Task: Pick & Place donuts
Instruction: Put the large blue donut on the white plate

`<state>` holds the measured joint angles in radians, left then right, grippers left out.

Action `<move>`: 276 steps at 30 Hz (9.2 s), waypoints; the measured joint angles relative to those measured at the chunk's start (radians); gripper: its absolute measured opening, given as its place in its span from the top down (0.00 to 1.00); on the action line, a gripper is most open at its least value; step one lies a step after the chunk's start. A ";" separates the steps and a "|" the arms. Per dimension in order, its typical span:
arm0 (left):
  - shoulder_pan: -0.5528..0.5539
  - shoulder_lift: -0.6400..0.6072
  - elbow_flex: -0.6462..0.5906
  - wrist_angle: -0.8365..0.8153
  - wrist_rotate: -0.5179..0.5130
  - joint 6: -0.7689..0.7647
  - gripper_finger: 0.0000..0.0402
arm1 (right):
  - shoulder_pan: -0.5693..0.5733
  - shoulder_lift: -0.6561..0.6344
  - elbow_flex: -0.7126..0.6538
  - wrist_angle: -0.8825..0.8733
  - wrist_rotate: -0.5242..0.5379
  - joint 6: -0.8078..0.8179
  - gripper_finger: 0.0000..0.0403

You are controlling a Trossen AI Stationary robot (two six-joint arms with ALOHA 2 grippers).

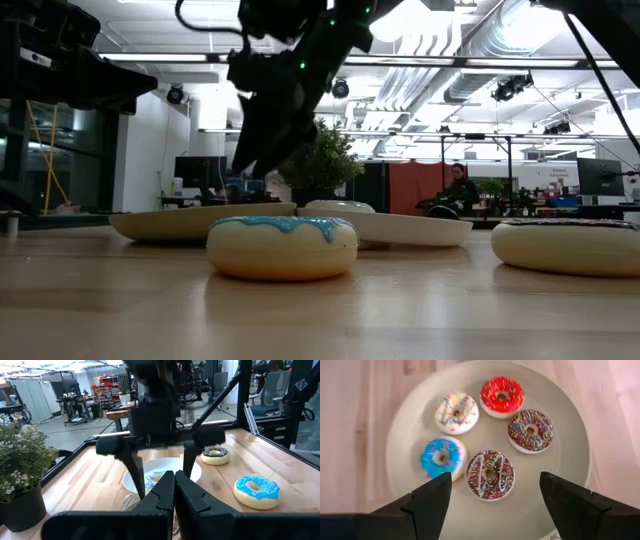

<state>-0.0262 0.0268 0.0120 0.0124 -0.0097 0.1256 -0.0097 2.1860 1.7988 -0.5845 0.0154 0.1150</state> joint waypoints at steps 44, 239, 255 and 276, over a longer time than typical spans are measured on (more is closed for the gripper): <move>0.000 0.000 0.000 0.000 0.000 0.000 1.00 | 0.365 -0.225 0.001 -0.242 -0.118 -0.328 0.27; 0.000 0.000 0.000 0.000 0.000 0.000 1.00 | 0.189 -0.114 -0.033 -0.277 -0.075 -0.069 0.66; 0.000 0.000 0.000 0.000 0.000 0.000 1.00 | 0.054 -0.121 -0.099 -0.403 -0.074 0.246 0.66; 0.000 0.000 0.000 0.000 0.000 0.000 1.00 | 0.111 -0.453 -0.652 0.001 -0.075 0.399 0.66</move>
<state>-0.0265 0.0265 0.0120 0.0128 -0.0101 0.1257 0.1014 1.7334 1.1465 -0.5831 -0.0601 0.5143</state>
